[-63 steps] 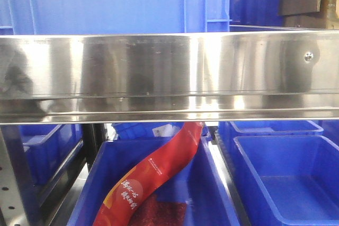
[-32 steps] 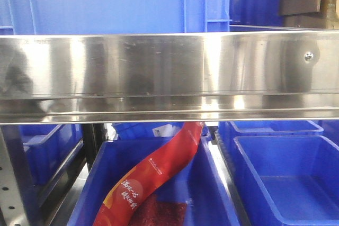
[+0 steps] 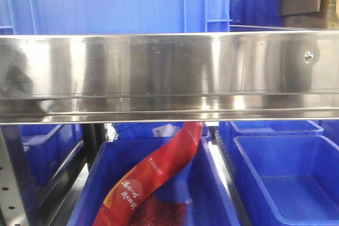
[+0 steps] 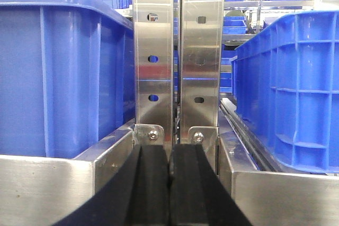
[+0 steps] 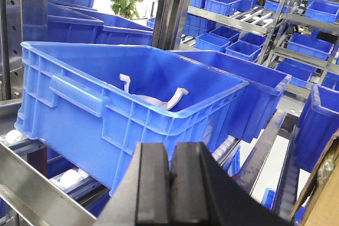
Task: Grab PVC pipe and place in blue bin
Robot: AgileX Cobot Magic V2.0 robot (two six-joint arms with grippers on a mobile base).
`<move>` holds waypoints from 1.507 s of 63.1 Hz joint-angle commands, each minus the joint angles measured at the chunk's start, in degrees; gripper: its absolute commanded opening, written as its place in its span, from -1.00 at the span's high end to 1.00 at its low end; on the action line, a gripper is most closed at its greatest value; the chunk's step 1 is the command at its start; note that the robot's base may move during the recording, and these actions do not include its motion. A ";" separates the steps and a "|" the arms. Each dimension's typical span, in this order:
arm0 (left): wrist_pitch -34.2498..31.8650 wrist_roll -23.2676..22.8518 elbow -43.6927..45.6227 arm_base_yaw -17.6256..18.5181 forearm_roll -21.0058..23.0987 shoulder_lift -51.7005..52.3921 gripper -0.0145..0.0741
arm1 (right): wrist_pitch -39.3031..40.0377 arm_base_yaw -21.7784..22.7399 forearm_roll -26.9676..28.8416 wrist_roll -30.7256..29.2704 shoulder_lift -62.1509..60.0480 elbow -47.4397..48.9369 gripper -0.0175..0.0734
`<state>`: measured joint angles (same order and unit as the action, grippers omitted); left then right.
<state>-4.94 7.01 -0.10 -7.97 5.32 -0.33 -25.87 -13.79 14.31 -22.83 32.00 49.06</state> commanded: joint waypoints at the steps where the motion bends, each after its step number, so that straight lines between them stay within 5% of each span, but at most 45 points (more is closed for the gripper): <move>1: -0.42 -0.18 0.10 0.15 0.11 0.33 0.92 | 0.10 0.21 -0.58 0.07 -0.25 -0.09 0.97; 46: -0.42 -0.18 0.10 0.15 0.11 0.33 0.92 | 4.93 0.21 -3.52 0.07 -0.04 -0.09 0.97; 63: -0.42 -0.18 0.10 0.15 0.11 0.33 0.92 | 6.90 2.30 -19.29 20.05 -0.04 -0.51 0.97; 95: -0.42 -0.18 0.10 0.15 0.11 0.33 0.92 | 13.86 12.06 -19.75 21.71 -10.07 -11.36 0.97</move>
<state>-4.84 7.01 -0.10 -7.97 5.32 -0.33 -14.91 -2.96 -4.83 -1.51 23.74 40.17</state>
